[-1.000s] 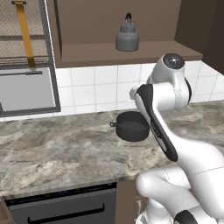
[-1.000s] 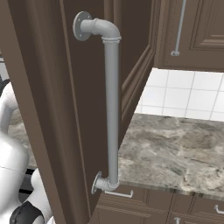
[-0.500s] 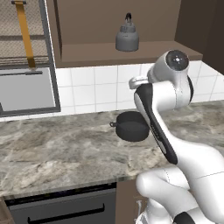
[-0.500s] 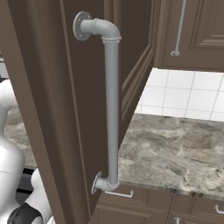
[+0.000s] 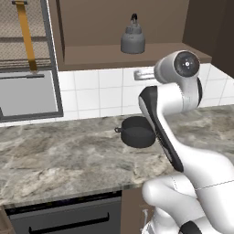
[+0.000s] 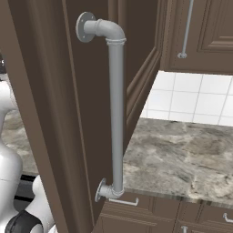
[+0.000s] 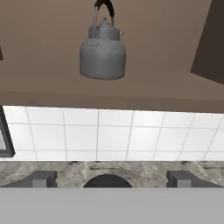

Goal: Pick the kettle from the cabinet and place it on a stove burner. Then pick the pot from the counter and place it on another stove burner. Finally, turn both burners on.

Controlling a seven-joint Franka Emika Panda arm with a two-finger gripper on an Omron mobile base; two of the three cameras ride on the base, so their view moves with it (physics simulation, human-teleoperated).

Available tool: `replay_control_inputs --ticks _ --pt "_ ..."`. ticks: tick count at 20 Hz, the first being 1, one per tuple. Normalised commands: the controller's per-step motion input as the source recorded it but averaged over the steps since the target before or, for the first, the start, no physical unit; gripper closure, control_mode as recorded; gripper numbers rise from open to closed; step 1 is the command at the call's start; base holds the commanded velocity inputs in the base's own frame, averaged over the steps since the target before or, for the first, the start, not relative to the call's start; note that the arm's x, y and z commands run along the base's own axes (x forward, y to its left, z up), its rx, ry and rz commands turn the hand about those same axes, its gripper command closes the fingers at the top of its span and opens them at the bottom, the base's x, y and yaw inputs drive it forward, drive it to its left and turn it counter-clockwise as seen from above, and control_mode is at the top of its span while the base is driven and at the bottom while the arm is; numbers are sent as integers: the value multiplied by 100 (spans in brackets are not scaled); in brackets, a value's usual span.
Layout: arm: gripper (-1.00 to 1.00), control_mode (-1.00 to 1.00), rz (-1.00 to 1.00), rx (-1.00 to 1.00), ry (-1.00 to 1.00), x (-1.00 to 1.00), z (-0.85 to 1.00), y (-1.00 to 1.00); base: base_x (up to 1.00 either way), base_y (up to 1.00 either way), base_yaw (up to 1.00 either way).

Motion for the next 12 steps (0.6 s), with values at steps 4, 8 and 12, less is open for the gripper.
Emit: replay_control_inputs --ticks 4,8,12 --pt "-100 -100 -4 0 -10 0 53 2 0 0 0" --pt "-100 -100 -4 0 -8 6 55 3 0 0 0" --pt "-100 -100 -3 0 -7 12 52 2 0 0 0"
